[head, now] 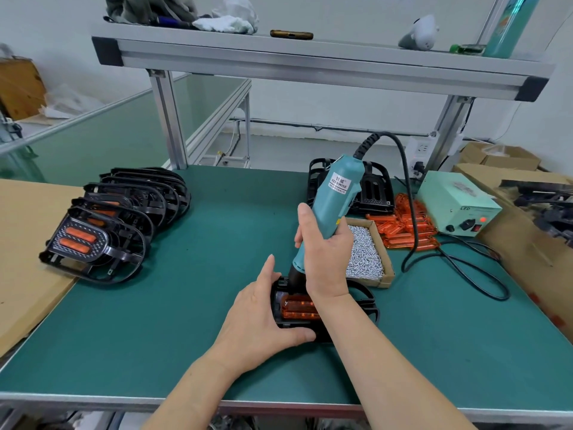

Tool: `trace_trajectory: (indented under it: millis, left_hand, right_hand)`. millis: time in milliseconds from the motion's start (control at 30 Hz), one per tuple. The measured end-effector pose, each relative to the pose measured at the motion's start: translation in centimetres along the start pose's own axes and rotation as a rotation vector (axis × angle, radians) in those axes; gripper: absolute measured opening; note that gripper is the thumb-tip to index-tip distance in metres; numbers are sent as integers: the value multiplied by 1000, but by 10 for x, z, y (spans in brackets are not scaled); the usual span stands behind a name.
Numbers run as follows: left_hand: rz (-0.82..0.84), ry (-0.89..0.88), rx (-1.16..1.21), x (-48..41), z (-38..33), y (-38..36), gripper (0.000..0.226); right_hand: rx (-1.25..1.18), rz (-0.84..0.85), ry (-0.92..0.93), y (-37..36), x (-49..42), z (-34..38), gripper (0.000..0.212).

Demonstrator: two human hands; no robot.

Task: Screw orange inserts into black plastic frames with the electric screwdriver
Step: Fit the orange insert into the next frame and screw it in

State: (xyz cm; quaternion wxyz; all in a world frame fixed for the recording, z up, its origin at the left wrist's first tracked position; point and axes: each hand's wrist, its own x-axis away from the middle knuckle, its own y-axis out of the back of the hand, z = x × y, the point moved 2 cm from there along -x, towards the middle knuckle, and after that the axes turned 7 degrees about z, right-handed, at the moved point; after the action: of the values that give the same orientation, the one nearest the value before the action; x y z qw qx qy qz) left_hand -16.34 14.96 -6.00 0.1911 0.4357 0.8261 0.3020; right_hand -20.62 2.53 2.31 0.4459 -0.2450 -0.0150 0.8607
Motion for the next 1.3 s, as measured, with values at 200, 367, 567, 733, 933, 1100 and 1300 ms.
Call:
trace_trajectory:
  millis: [200,367,567,733,933,1100,1300]
  left_hand:
    - [6,11,9,1,0,0,142]
    - [14,10,5,0,-1,1,143]
    - [34,18,-9,0,-3,0,138]
    - [29,27,-20,1,-3,0,135]
    - [33,35,-14,1,-3,1,136]
    - [42,37,-13,2,-4,1,137]
    - [39,23,-35,2,-7,3,134]
  right_hand:
    - [-67,-36,-1,4,7,3,29]
    - [-61,-77,17,6,14,5,30]
    - [-70,-198,-26,10,9,5,21]
    - [-127,-243,-34,12,6,7,21]
    - [-104,-239,-16,10,6,8,20]
    - [-72,-188,36,7,8,11,20]
    - [-67,-174,25,5,11,10,20]
